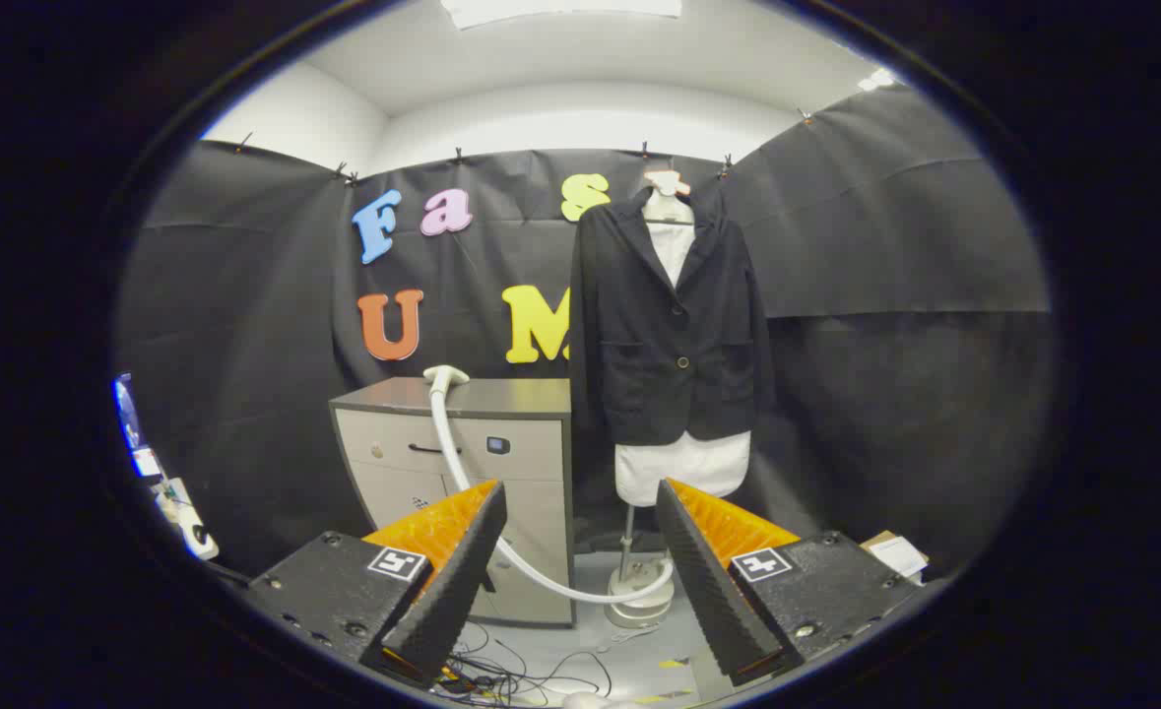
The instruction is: Iron the clothes twice with a garment steamer, once on the left side and once on the right side.
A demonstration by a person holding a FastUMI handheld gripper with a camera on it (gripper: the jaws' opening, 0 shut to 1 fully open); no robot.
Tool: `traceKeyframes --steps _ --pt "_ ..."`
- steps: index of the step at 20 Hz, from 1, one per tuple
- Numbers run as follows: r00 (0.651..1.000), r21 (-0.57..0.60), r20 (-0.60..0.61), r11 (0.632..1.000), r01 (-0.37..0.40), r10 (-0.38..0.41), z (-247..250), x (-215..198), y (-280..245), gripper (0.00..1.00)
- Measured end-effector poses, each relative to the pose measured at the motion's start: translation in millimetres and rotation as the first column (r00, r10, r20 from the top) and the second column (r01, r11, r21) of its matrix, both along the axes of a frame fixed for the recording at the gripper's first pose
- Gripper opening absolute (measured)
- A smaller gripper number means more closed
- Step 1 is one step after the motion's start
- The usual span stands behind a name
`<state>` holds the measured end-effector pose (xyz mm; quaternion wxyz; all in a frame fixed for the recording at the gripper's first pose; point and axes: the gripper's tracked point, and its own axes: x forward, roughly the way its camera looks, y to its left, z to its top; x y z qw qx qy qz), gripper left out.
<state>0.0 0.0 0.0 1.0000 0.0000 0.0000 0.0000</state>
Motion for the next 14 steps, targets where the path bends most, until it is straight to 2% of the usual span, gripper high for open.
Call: traceKeyframes --steps 14 --pt "1.000 0.028 -0.004 1.000 -0.008 0.008 3 12 4 0.98"
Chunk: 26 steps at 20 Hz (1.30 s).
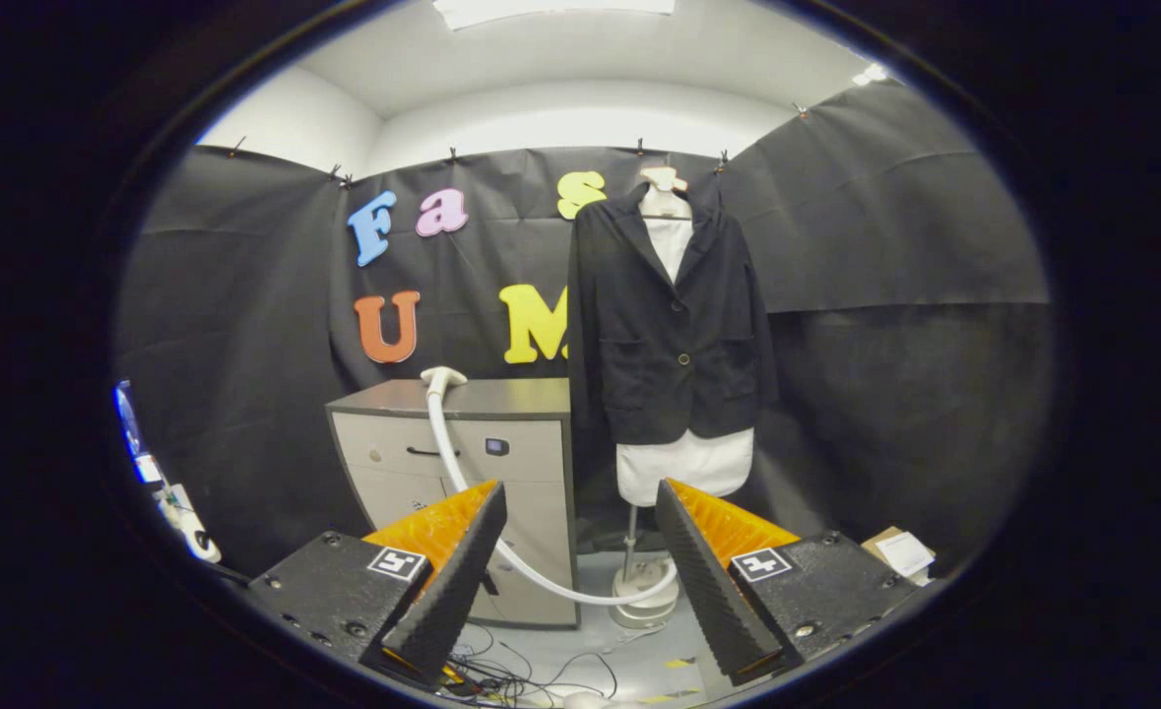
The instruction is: Iron the clothes twice with a garment steamer, once on the left side and once on the right side.
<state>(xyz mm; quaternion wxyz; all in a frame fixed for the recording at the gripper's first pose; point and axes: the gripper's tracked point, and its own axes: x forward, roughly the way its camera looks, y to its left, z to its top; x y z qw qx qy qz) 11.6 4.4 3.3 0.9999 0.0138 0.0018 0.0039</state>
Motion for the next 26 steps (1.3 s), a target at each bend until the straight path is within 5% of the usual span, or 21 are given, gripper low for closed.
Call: traceKeyframes --steps 12,26 --pt "0.995 -0.004 0.038 0.996 -0.093 0.093 81 86 40 0.98" --pt "0.932 -0.107 -0.147 0.931 -0.348 0.331 128 309 206 0.97"
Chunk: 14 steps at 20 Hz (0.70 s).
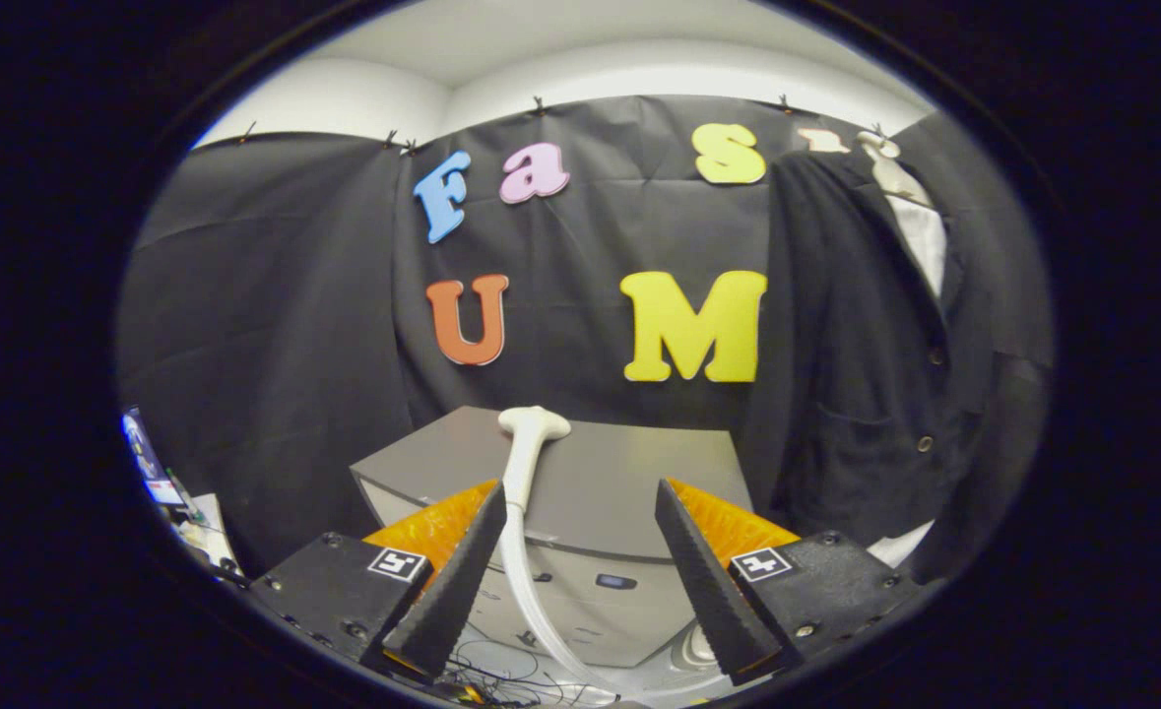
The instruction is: Iron the clothes twice with a garment steamer, once on the left side and once on the right side.
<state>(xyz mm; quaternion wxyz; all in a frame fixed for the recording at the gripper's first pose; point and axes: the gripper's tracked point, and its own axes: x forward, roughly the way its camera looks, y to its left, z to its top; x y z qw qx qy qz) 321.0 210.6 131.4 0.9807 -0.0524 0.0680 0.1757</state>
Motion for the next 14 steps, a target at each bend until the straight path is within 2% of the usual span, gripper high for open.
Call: traceKeyframes --steps 2,6,11,14 --pt "0.998 -0.031 -0.041 0.999 -0.045 0.043 -11 29 28 0.98" --pt "0.992 -0.074 -0.102 0.993 -0.086 0.078 -28 83 74 0.96" --pt "0.981 -0.151 -0.187 0.985 -0.081 0.052 -64 149 104 0.94" --pt "0.973 -0.162 -0.230 0.984 -0.070 0.031 -83 172 103 0.90"
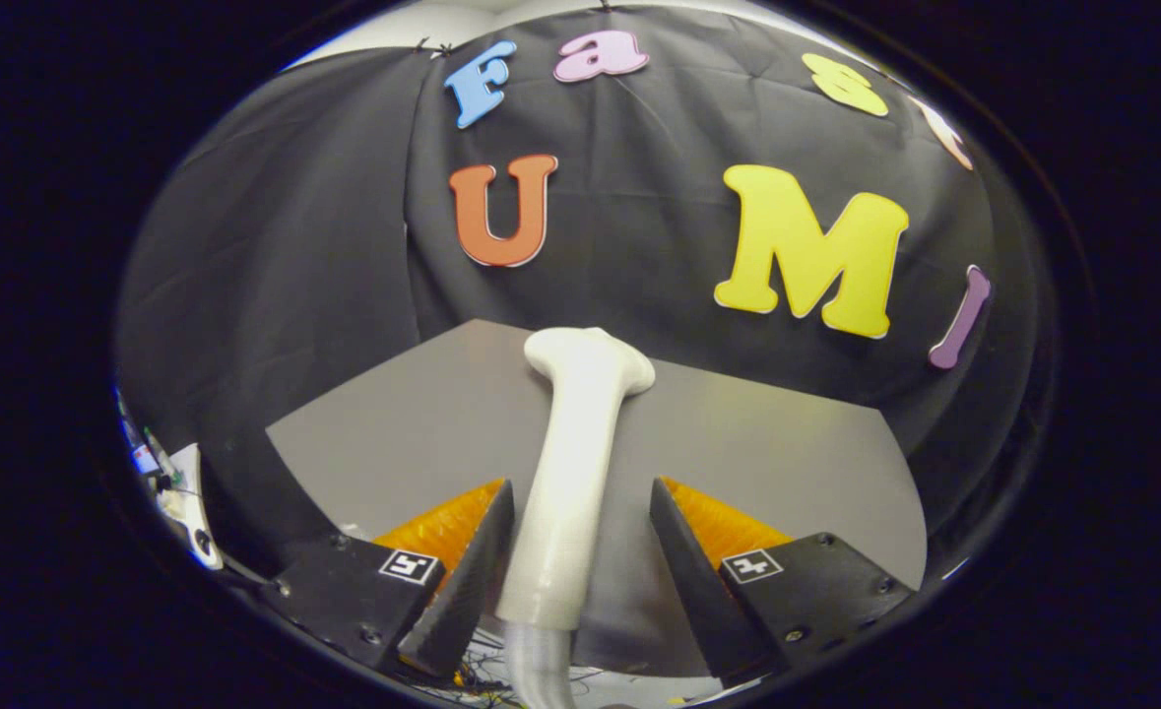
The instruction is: Iron the clothes twice with a garment steamer, once on the left side and once on the right side.
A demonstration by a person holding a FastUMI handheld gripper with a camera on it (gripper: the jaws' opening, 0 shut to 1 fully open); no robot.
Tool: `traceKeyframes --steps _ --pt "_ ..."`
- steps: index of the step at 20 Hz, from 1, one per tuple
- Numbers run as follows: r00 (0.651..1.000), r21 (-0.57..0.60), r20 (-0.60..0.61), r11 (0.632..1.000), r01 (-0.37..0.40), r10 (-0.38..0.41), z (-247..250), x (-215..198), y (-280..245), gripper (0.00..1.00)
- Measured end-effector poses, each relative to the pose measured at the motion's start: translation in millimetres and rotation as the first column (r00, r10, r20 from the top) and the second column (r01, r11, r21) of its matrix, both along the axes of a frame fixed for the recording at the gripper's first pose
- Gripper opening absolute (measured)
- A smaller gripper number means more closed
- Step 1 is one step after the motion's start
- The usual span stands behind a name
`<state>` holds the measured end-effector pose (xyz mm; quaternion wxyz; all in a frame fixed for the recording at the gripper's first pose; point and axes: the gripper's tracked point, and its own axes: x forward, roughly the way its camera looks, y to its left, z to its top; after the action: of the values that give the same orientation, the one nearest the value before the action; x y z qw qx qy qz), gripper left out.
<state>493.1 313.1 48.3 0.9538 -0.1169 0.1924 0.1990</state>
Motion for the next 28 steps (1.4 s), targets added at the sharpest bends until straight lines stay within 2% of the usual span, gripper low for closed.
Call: traceKeyframes --steps 2,6,11,13,16,20,28 --pt "1.000 0.036 -0.015 0.999 -0.014 0.015 -2 4 6 0.86" --pt "1.000 0.024 -0.013 1.000 -0.005 0.005 0 2 8 0.77" --pt "0.998 0.061 -0.055 0.998 -0.017 0.020 -1 -1 14 0.70" --pt "0.998 0.044 -0.067 0.999 0.012 -0.009 -1 0 15 0.51" --pt "0.998 0.020 -0.061 1.000 0.021 -0.020 -1 -3 16 0.41" --pt "0.998 0.029 -0.047 0.998 0.049 -0.047 11 -11 8 0.38" --pt "0.994 0.116 0.103 0.993 0.035 -0.047 75 -103 -41 0.38"
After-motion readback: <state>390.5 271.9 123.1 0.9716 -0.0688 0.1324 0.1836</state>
